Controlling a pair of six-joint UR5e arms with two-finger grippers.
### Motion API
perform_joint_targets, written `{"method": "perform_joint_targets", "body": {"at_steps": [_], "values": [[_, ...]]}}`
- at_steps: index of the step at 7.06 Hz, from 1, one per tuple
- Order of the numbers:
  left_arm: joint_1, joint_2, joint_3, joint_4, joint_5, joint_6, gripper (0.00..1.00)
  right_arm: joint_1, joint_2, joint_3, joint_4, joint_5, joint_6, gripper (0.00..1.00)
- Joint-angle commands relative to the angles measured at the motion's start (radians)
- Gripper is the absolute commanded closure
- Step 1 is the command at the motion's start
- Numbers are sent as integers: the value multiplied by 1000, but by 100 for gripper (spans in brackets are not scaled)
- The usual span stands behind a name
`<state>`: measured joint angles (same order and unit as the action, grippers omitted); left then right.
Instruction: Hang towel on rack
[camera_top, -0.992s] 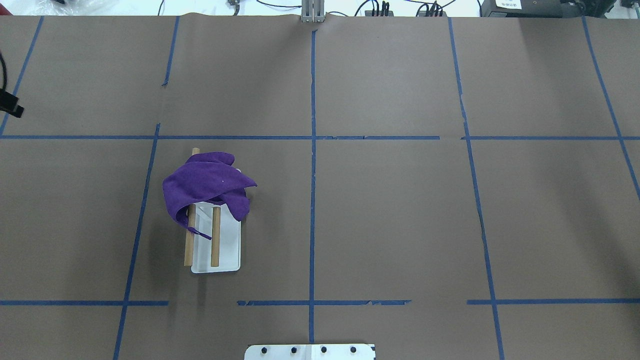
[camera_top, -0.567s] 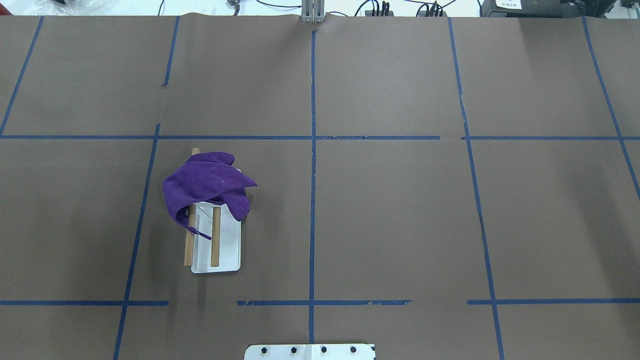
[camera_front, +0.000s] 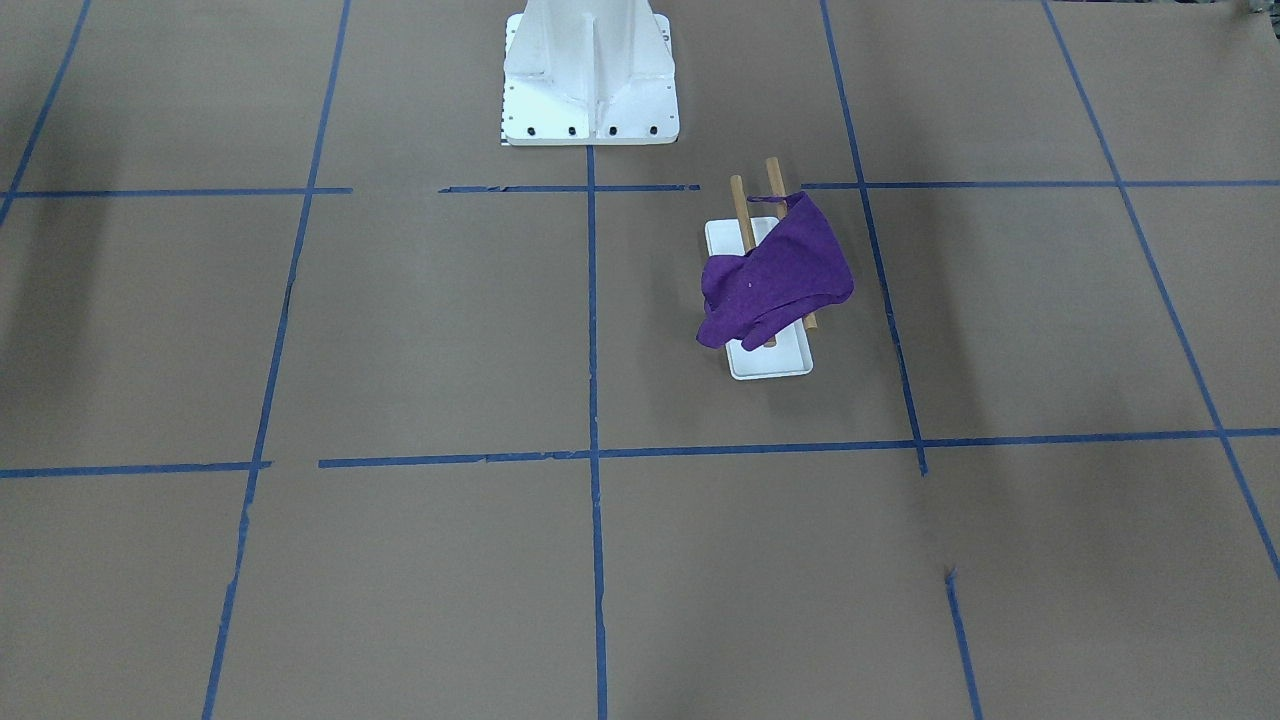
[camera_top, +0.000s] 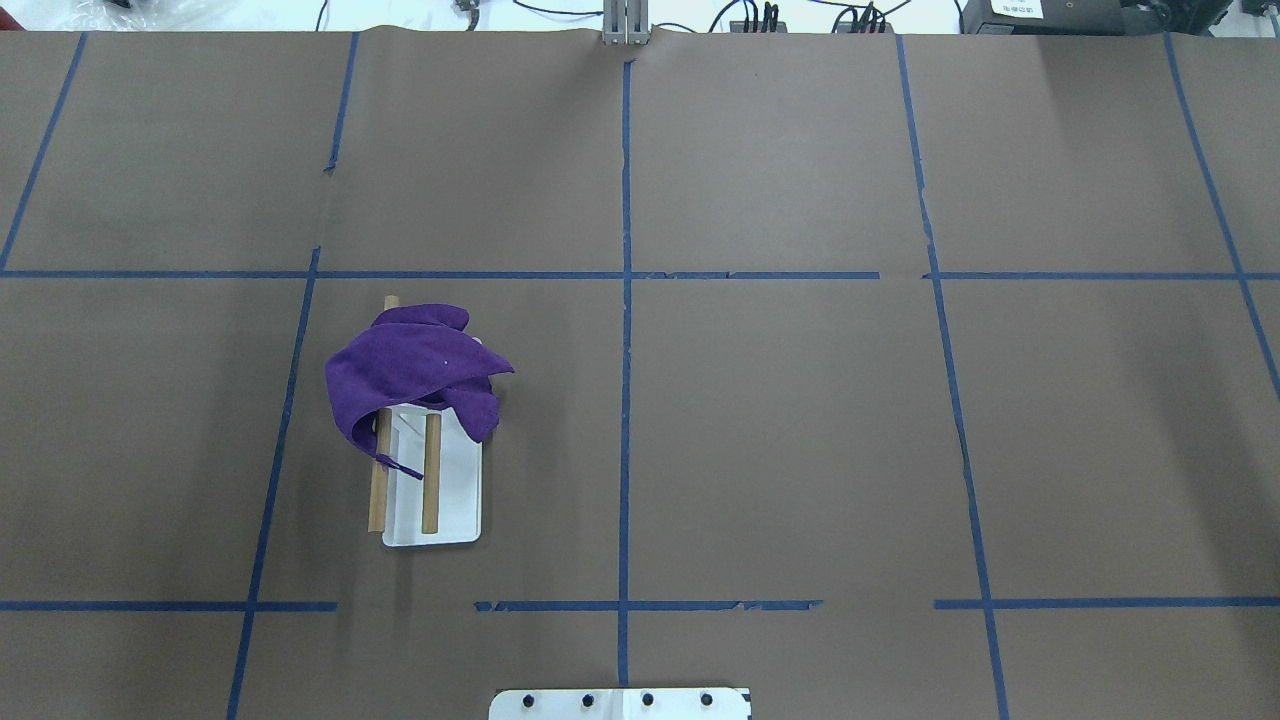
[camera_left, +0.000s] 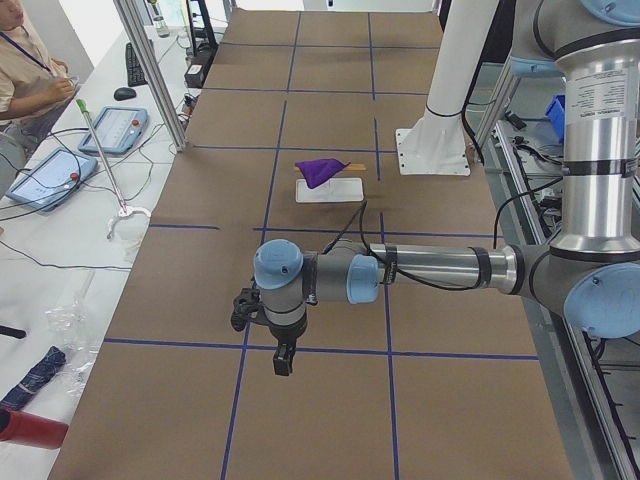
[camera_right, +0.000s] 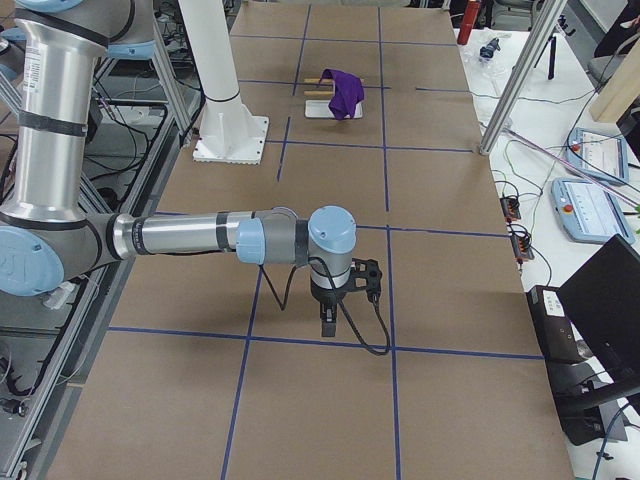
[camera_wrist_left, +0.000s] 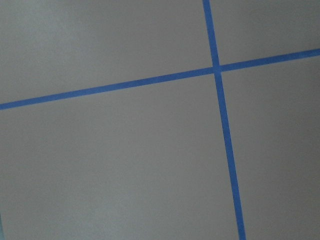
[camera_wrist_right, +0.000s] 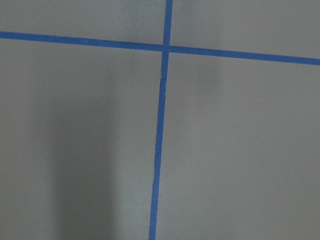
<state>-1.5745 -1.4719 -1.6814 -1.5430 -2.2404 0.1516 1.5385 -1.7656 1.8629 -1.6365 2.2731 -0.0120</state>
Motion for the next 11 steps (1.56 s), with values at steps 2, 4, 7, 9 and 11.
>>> {"method": "perform_joint_targets", "body": {"at_steps": [2, 4, 7, 9, 11], "values": [[4, -15, -13, -2, 7, -6, 0, 0, 2, -1, 6, 0, 1, 0], [2, 11, -105, 0, 12, -4, 0, 0, 2, -1, 7, 5, 1, 0], [2, 8, -107, -2, 13, -4, 0, -1, 3, -2, 7, 6, 1, 0], [4, 7, -113, -3, 13, -6, 0, -1, 3, -1, 7, 9, 0, 0], [5, 8, -103, -3, 13, -6, 0, -1, 5, -2, 7, 16, 0, 0]]}}
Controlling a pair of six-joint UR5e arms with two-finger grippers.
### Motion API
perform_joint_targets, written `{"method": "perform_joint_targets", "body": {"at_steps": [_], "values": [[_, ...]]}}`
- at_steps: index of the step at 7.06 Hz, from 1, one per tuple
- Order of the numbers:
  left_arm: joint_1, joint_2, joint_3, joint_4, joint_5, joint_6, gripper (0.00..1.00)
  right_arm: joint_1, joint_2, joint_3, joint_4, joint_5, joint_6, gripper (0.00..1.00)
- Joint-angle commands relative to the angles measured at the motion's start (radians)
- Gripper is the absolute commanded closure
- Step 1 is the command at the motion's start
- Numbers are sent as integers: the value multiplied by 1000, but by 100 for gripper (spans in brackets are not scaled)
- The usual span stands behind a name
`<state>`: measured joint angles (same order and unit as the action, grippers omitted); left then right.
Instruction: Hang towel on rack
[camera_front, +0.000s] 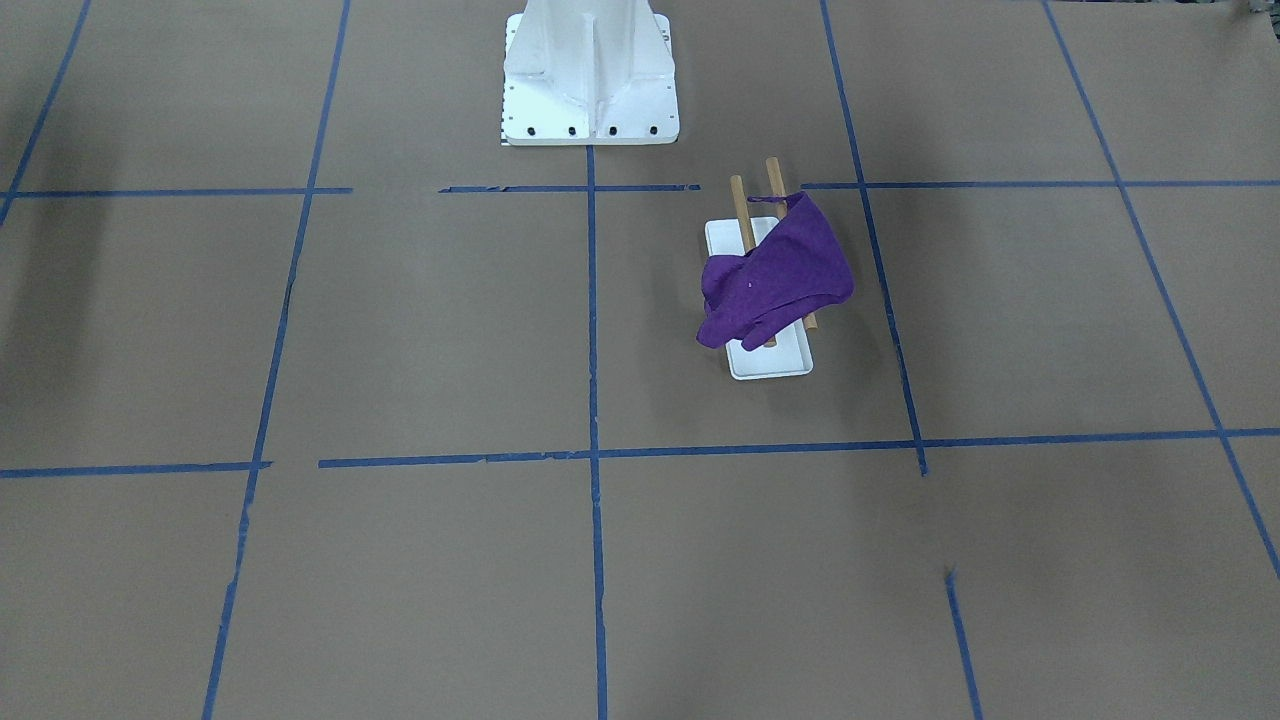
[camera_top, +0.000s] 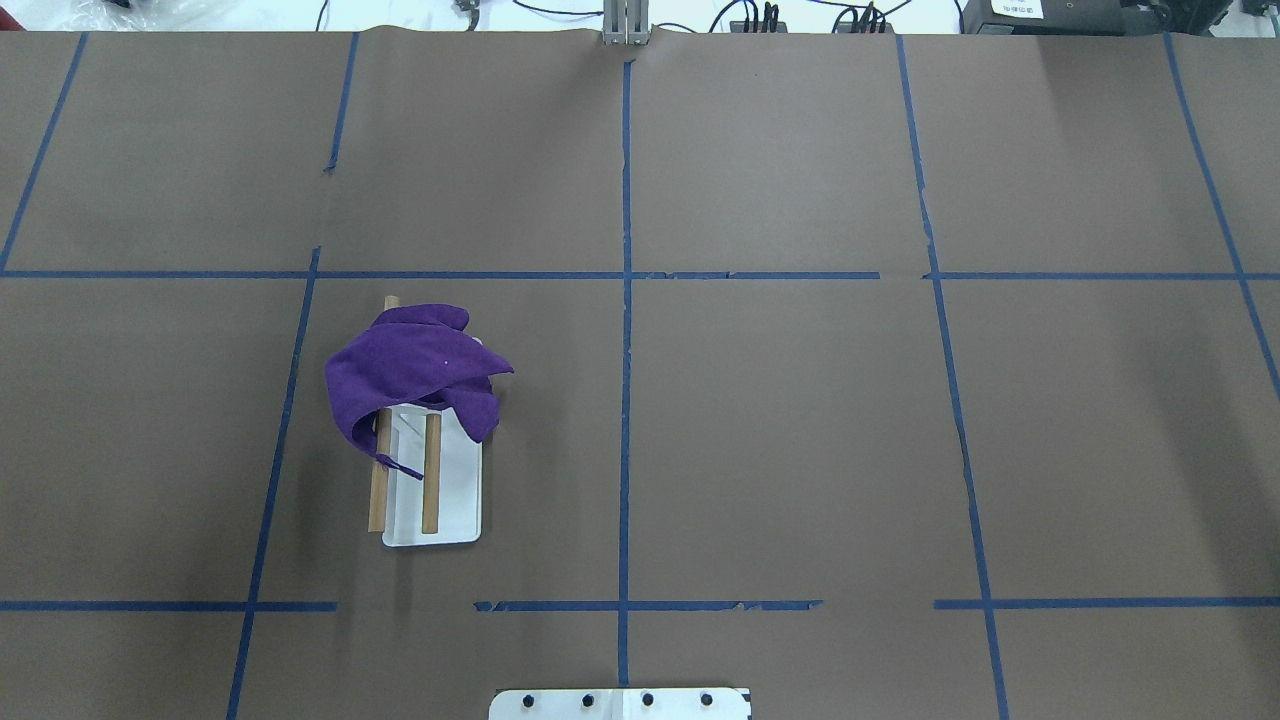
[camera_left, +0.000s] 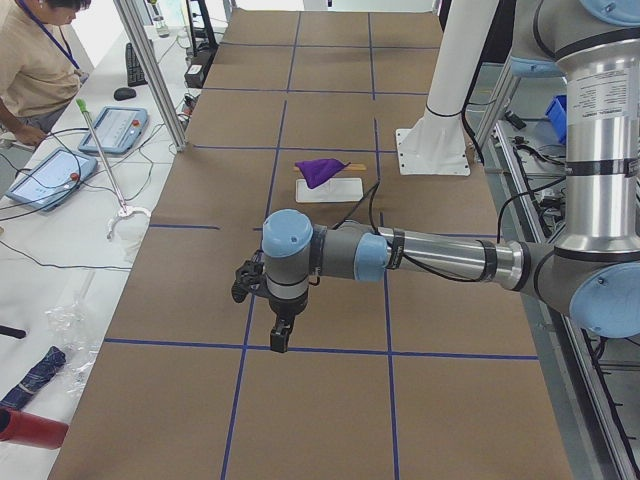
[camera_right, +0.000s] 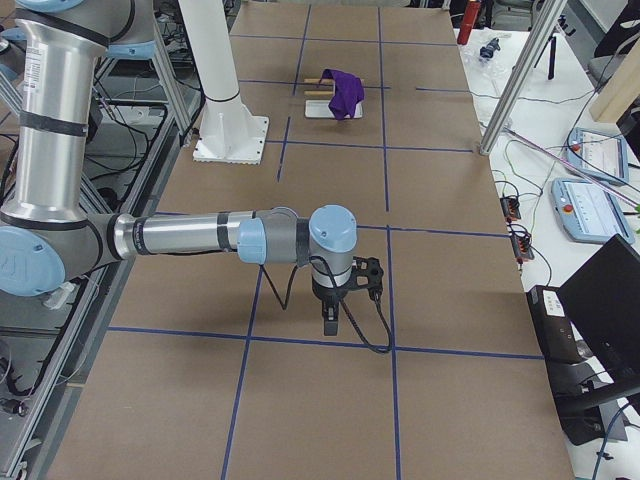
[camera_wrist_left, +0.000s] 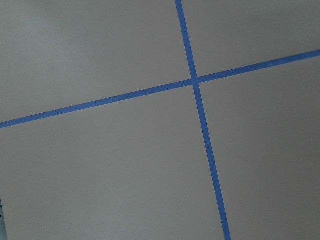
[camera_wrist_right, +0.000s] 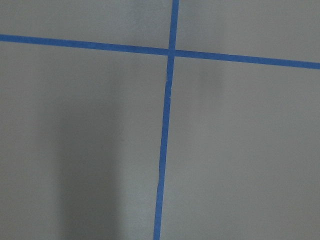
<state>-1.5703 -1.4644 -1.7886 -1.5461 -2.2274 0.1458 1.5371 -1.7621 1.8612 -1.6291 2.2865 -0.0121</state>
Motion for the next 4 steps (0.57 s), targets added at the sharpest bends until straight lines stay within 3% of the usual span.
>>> {"method": "perform_joint_targets", "body": {"at_steps": [1, 4], "values": [[1, 1, 8, 0, 0, 0, 0, 0, 0, -1, 0, 2, 0, 0], [1, 1, 8, 0, 0, 0, 0, 0, 0, -1, 0, 2, 0, 0]]}}
